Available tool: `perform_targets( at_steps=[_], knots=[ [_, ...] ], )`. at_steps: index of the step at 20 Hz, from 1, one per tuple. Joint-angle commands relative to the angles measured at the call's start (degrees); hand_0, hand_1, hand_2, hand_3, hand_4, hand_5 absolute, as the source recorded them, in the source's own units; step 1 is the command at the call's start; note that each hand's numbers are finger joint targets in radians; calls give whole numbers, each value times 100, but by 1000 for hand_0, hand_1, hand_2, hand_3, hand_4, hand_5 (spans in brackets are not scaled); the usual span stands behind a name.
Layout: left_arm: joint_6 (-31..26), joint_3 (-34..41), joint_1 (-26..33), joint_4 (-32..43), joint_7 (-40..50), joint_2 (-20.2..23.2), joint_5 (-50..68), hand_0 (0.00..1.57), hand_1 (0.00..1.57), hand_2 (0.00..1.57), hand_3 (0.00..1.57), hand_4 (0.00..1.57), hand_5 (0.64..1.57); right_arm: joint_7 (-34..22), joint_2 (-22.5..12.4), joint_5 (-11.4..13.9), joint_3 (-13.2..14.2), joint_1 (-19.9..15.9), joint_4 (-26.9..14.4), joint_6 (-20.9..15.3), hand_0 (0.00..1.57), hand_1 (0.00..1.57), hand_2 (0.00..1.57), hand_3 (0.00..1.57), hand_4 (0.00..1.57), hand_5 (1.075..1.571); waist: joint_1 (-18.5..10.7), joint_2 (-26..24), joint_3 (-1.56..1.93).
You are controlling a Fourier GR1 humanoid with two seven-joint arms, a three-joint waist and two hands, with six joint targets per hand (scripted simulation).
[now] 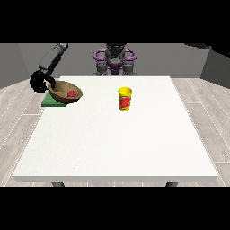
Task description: Pick the cup and pour the ball into the bowl, then pick the bowl and place it on the pad
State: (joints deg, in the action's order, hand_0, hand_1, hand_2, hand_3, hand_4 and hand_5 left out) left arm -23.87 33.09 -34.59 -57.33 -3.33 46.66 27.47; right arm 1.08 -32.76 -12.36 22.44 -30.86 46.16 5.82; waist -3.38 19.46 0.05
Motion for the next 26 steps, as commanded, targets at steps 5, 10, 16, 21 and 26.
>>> perform_targets(
  at_steps=[5, 10, 16, 21, 26],
  knots=[
    [162, 267, 143, -999, -219, -57, 307, 0, 0, 0, 0, 690, 1560, 1352, -898, -143, 681, -267, -1335, 566, 1571, 1571, 1571, 0, 984, 1571, -174, 1035, 18],
    [322, 505, 286, -1293, 299, 134, 640, 0, 0, 0, 0, 692, 1558, 1536, -1405, -25, 693, -408, -1885, 918, 1571, 1571, 1571, 0, 977, 1571, -41, 1079, 17],
    [283, 342, 610, -1587, 466, -77, 731, 0, 0, 0, 0, 696, 1555, 1372, -1283, 183, 462, -638, -2159, 764, 1571, 1571, 1571, 93, 976, 1570, -211, 645, 3],
    [135, 454, 679, -1680, 833, 98, 1113, 0, 0, 0, 0, 683, 1557, 1805, -855, 384, 278, -405, -2431, 682, 1571, 1571, 1571, 922, 1006, 1562, -235, 546, 7],
    [156, 302, 736, -1165, 839, 175, 880, 0, 0, 0, 0, 670, 1554, 1194, -785, 477, 29, -364, -2382, 915, 1571, 1571, 1571, 1209, 957, 1566, -53, -96, -1]
  ],
)
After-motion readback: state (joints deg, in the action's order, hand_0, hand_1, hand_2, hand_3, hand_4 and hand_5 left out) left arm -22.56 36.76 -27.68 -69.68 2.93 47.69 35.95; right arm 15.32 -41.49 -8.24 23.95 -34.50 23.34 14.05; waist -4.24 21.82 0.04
